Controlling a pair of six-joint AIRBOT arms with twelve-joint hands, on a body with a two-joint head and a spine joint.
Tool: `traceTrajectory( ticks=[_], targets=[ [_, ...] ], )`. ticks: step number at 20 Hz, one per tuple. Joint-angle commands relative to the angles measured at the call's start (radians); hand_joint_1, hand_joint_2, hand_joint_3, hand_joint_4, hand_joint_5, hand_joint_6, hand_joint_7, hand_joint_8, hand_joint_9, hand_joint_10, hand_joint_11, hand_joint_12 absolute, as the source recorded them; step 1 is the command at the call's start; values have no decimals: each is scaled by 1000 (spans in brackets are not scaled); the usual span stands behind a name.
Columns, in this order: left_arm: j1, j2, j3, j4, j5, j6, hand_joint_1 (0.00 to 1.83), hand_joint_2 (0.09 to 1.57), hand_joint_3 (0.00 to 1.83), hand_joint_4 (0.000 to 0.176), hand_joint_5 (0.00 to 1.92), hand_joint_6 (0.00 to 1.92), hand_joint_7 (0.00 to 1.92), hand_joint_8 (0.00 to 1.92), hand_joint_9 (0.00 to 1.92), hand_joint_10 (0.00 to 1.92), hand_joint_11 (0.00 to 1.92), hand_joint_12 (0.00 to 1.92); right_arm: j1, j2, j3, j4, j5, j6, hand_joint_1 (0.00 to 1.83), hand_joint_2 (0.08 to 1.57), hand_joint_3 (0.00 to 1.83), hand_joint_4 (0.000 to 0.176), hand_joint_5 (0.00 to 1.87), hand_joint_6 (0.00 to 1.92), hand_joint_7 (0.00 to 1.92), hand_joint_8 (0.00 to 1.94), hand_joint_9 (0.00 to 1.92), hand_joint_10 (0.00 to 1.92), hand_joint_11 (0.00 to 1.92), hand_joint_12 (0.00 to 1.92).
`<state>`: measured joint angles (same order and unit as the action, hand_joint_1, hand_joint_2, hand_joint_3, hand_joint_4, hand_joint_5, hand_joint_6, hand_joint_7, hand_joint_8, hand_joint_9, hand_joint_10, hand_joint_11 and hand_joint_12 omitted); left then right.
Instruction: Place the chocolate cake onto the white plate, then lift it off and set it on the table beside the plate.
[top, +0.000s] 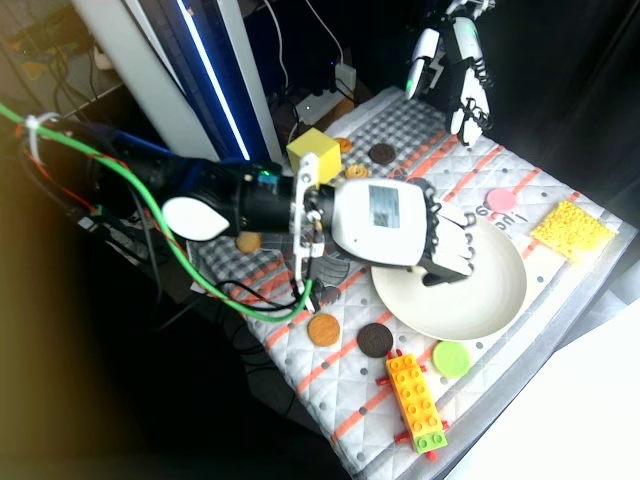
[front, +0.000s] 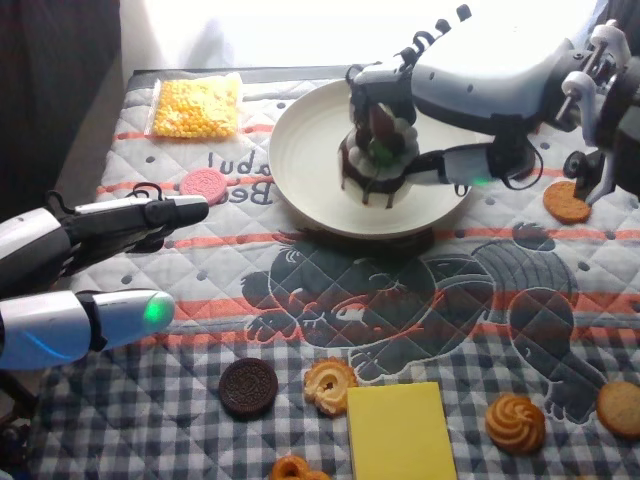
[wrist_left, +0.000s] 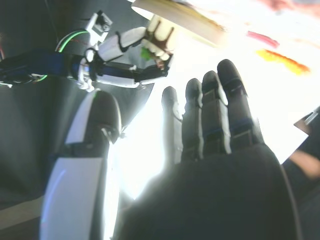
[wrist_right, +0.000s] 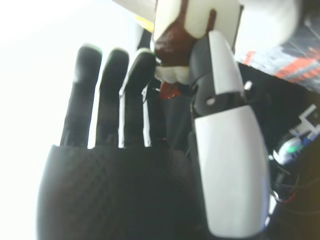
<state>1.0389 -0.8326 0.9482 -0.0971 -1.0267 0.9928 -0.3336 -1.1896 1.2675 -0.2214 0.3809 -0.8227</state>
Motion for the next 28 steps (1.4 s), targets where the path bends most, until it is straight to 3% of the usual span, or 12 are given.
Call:
traceTrajectory(
  ticks=[1, 5, 7, 8, 9, 12, 15, 16, 18, 22, 27, 28],
  targets=[
    [-4, 8, -2, -15, -127, -12, 780, 1204, 0, 73, 361, 4, 235, 2, 219, 15, 0, 823, 16, 24, -15, 3, 146, 2, 1121, 1321, 0, 0, 712, 1506, 532, 1645, 329, 1849, 344, 1921],
    [13, 12, -6, -32, -141, -12, 830, 1189, 0, 70, 366, 3, 234, 1, 228, 11, 0, 961, -2, 89, -86, -63, 172, 24, 1111, 1315, 0, 0, 616, 1530, 655, 1612, 570, 1876, 656, 1921],
    [18, 14, -7, -39, -145, -12, 804, 1186, 0, 82, 362, 1, 229, 0, 213, 4, 0, 979, -20, 115, -85, -157, 225, 183, 1092, 1339, 9, 0, 614, 1524, 573, 1746, 515, 1917, 626, 1921],
    [20, 14, -7, -41, -147, -12, 805, 1191, 1, 96, 345, 5, 218, 1, 151, 11, 0, 667, -30, 130, -84, -190, 246, 242, 1060, 1361, 9, 19, 574, 1640, 538, 1710, 395, 1894, 434, 1921],
    [22, 15, -8, -43, -150, -12, 817, 1190, 0, 99, 345, 6, 215, 0, 148, 9, 0, 572, -41, 149, -90, -215, 256, 282, 1070, 1353, 2, 13, 613, 1624, 534, 1681, 367, 1897, 375, 1921],
    [31, 21, -11, -50, -160, -12, 809, 1191, 1, 113, 338, 3, 202, 0, 158, 12, 0, 556, -73, 224, -136, -234, 278, 296, 1064, 1357, 3, 17, 601, 1644, 532, 1681, 350, 1877, 352, 1921],
    [43, 25, -14, -61, -175, -12, 822, 1187, 0, 104, 338, 1, 217, 2, 180, 10, 0, 631, -115, 315, -190, -236, 305, 296, 1078, 1343, 2, 23, 578, 1616, 598, 1643, 427, 1919, 544, 1921],
    [48, 25, -15, -65, -180, -12, 834, 1183, 0, 108, 345, 3, 223, 3, 181, 7, 0, 590, -129, 334, -201, -236, 309, 296, 1093, 1340, 0, 0, 585, 1534, 612, 1705, 547, 1921, 680, 1921],
    [59, 25, -16, -74, -192, -12, 848, 1184, 0, 92, 347, 3, 228, 3, 195, 9, 0, 657, -153, 365, -219, -235, 310, 296, 1106, 1340, 0, 0, 595, 1486, 604, 1761, 633, 1921, 771, 1921],
    [79, 27, -19, -91, -213, -12, 854, 1185, 0, 92, 341, 0, 235, 3, 191, 5, 0, 641, -219, 411, -237, -236, 310, 326, 1093, 1360, 5, 0, 568, 1508, 562, 1834, 501, 1921, 620, 1921],
    [79, 27, -20, -92, -215, -12, 761, 1209, 2, 111, 311, 1, 186, 3, 101, 11, 0, 347, -288, 413, -232, -236, 285, 356, 1178, 1302, 0, 0, 598, 1398, 760, 1643, 849, 1921, 900, 1921],
    [79, 27, -20, -92, -215, -12, 708, 1215, 0, 107, 312, 1, 202, 4, 132, 15, 0, 417, -297, 405, -227, -236, 279, 359, 1114, 1299, 0, 0, 572, 1586, 745, 1509, 830, 1753, 854, 1921]
  ],
)
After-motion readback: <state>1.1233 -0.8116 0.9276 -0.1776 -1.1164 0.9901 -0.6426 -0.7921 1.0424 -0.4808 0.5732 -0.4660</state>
